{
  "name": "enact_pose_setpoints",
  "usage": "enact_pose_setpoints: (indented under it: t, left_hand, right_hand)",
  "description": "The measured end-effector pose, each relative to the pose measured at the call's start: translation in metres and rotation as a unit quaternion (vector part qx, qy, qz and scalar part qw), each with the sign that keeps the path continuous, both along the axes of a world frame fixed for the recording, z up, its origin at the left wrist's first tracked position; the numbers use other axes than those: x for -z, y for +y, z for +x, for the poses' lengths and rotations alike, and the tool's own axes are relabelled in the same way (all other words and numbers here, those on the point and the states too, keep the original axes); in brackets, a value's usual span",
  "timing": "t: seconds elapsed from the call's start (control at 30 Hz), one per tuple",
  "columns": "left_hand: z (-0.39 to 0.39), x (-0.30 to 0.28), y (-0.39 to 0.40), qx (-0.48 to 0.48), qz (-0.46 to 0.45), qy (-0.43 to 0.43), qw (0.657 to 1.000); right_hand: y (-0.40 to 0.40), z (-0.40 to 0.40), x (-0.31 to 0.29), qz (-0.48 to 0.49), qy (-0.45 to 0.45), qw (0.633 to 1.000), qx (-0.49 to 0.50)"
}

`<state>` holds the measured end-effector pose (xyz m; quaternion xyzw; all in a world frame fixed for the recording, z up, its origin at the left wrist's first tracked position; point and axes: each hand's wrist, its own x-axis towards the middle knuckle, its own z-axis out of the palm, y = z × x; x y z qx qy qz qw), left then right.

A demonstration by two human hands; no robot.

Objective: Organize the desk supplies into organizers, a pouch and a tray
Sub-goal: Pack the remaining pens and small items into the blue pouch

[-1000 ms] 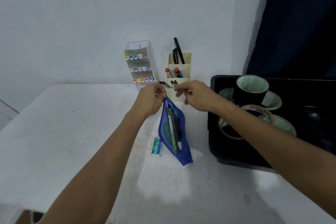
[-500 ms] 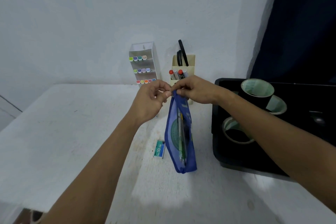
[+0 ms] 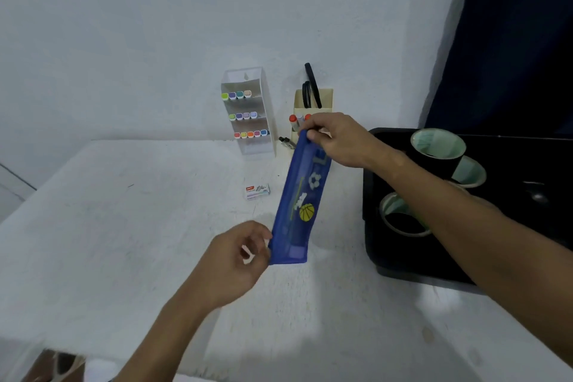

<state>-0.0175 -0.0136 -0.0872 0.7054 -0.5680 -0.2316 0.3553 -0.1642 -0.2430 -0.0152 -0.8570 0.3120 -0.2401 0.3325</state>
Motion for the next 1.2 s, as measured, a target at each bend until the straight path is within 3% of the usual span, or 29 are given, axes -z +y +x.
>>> enact_pose_setpoints:
  t: [0.1,0.2,0.27,0.33,0.4,0.5,0.57,0.73,0.87,1.07,1.2]
  left_hand:
    - [0.0,-0.009,-0.019,-0.039,0.044,0.058,0.997]
    - [-0.006,-0.016,-0.044,-0.039,0.041,0.112,0.992]
    - [-0.006,-0.019,-0.055,-0.079,0.005,0.165,0.983]
    - [-0.006,-0.021,-0.057,-0.098,-0.012,0.252,0.963]
    - [-0.006,-0.028,-0.058,-0.088,0.002,0.395,0.914]
    - [-0.009,-0.043,-0.066,-0.088,0.029,0.499,0.862]
    - [-0.015,-0.048,-0.074,-0.099,0.026,0.484,0.869]
    - [-0.043,-0.051,-0.092,-0.07,0.029,0.356,0.932]
    - [-0.09,-0.062,-0.106,0.039,0.013,0.197,0.979]
    - [-0.189,-0.09,-0.144,0.165,-0.041,0.124,0.978]
    - [-0.273,-0.093,-0.184,0.199,0.023,0.129,0.971]
  right_hand:
    - [0.017,0.006,-0.013,0.055,-0.062,0.995,-0.064]
    - [0.036,0.013,-0.021,0.023,-0.087,0.991,-0.095]
    - [0.048,0.017,-0.018,-0.036,-0.172,0.983,-0.05]
    - [0.057,0.017,-0.014,-0.031,-0.237,0.968,0.069]
    - [0.066,0.012,-0.011,0.11,-0.178,0.967,0.148]
    - [0.082,0.003,-0.002,0.37,-0.012,0.924,0.099]
    - [0.089,-0.004,0.006,0.426,-0.03,0.9,0.083]
    - [0.094,-0.035,0.015,0.365,-0.171,0.894,0.197]
    - [0.093,-0.092,0.005,0.317,-0.23,0.887,0.243]
    - [0.085,-0.202,-0.035,0.281,-0.305,0.868,0.271]
    - [0.059,-0.283,-0.041,0.254,-0.203,0.878,0.35]
